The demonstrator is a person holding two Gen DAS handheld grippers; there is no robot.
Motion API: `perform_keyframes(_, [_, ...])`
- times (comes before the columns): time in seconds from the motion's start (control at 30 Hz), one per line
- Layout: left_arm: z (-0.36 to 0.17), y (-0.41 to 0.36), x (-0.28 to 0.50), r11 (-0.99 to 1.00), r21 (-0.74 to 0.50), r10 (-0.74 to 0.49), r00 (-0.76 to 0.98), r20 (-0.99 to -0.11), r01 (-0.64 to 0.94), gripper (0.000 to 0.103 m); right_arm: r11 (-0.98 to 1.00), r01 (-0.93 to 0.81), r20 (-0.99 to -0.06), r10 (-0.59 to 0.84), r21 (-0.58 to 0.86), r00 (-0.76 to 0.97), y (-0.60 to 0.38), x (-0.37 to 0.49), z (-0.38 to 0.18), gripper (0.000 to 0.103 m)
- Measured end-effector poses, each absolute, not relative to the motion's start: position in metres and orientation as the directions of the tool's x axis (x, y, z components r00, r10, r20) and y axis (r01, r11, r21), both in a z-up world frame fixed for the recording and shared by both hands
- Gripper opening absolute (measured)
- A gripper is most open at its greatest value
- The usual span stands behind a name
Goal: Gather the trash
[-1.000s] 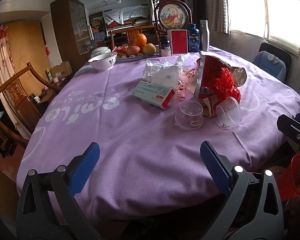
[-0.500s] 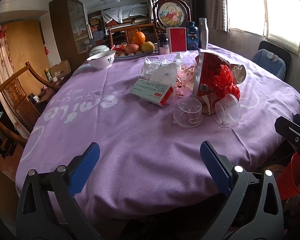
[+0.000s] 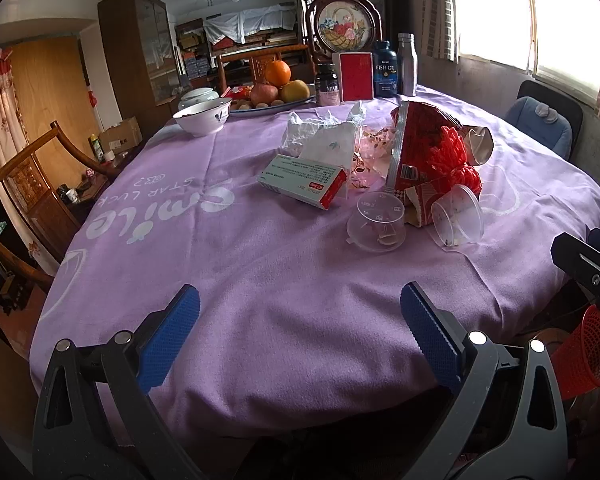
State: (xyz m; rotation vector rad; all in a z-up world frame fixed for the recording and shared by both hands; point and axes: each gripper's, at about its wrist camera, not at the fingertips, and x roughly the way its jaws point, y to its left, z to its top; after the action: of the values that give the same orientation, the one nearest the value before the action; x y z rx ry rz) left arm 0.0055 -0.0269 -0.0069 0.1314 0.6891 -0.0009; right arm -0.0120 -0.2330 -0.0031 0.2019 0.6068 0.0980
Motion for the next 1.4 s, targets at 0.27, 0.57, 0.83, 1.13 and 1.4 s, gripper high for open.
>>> perform_keyframes(0.27, [-0.007,-0.026,0.005,0.992,0.119,0.045,0.774,-0.632,0.039,0.096,0.975,-0.033,-0.559,0.152,0.218,0.815,-0.233,-0.012,-0.004,0.097])
perform_keyframes(0.57, [-0.009,-0.024,0.006,0.993,0.117,0.047,0.770,-0.637,0.036,0.096,0.975,-0.033,-0.558,0.153,0.219,0.815,-0.233,-0.012,-0.004,0.097])
perform_keyframes(0.83, [-0.009,-0.024,0.006,0.993,0.116,0.047,0.769,-0.637,0.035,0.096,0.975,-0.033,-0.559,0.153,0.219,0.815,-0.233,-0.011,-0.003,0.097])
perform_keyframes(1.13, [-0.012,-0.024,0.010,0.993,0.116,0.050,0.759,-0.649,0.034,0.096,0.974,-0.035,-0.567,0.160,0.224,0.808,-0.230,-0.012,-0.009,0.097])
perform_keyframes(1.4, [-0.017,-0.022,0.020,0.993,0.117,0.059,0.744,-0.666,0.026,0.096,0.970,-0.039,-0.590,0.178,0.241,0.787,-0.235,-0.003,-0.014,0.097])
